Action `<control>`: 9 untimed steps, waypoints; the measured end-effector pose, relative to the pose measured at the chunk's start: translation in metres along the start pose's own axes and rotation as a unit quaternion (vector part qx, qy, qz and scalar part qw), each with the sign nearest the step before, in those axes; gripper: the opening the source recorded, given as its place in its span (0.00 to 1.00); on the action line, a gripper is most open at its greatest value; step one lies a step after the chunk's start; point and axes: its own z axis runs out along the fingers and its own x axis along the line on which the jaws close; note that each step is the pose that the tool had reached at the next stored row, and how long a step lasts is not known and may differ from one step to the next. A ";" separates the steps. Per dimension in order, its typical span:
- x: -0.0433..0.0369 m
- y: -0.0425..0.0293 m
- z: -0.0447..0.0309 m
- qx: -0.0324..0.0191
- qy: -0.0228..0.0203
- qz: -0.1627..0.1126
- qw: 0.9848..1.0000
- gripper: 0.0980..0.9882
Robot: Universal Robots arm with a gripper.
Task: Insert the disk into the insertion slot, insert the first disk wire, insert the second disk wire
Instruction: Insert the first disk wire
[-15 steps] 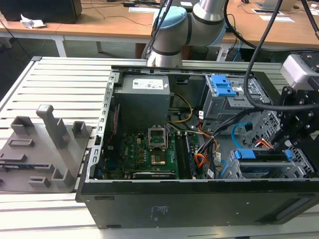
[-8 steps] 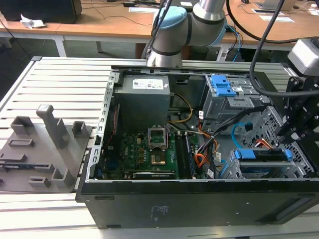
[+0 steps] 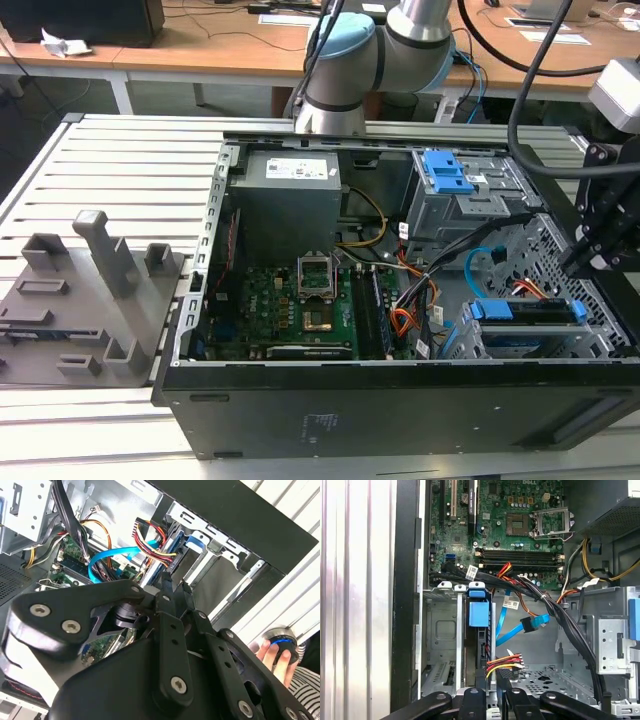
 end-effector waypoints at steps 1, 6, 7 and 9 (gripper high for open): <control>0.0000 0.0000 0.0000 0.000 0.000 0.000 1.000 0.14; 0.0000 0.0000 -0.0001 0.000 0.000 0.000 1.000 0.01; 0.0000 0.0006 -0.0002 0.000 0.000 0.000 1.000 0.01; 0.0001 0.0054 0.0003 0.000 0.000 0.000 1.000 0.01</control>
